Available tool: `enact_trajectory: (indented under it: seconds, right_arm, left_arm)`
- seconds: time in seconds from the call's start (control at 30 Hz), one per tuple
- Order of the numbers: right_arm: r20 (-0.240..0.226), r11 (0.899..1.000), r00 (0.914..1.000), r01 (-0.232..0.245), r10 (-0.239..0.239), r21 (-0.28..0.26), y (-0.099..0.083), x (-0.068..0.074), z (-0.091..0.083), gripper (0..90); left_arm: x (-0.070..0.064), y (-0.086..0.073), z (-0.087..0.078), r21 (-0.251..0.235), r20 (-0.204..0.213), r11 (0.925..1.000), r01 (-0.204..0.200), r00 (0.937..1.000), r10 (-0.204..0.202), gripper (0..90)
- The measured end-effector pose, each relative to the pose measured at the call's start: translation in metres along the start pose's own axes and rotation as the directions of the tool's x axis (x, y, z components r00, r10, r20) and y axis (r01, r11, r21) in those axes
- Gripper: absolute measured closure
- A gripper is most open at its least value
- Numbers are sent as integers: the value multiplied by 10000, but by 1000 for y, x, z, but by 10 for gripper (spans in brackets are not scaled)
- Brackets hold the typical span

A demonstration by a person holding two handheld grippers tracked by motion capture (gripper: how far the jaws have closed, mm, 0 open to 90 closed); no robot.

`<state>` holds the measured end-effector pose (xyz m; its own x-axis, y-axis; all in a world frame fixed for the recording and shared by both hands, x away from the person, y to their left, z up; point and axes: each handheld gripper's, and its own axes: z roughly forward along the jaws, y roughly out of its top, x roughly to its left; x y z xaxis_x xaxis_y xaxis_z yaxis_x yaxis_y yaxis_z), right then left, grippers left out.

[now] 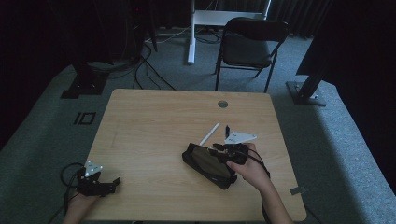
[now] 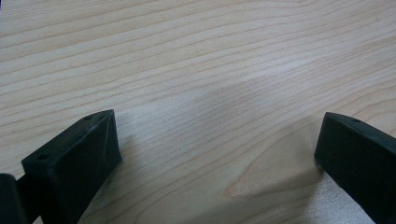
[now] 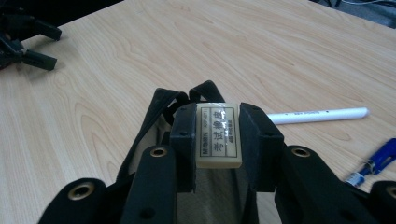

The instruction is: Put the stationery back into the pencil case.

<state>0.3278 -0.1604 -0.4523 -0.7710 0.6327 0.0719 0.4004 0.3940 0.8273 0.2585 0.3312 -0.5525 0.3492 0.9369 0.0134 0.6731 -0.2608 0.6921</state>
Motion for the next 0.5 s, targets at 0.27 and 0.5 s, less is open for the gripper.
enact_trajectory:
  seconds: [0.27, 0.5]
  right_arm:
    - [-352, 9987, 9987, 376, -364, 344, 0, 8, 8, 682]
    - [-532, 9953, 9969, 616, -577, 750, 1, 13, 17, 682]
  left_arm:
    - [0, 0, 0, 2, 1, 10000, -3, 10000, 3, 1]
    - [0, 0, 0, 0, 0, 10000, -1, 10000, 1, 1]
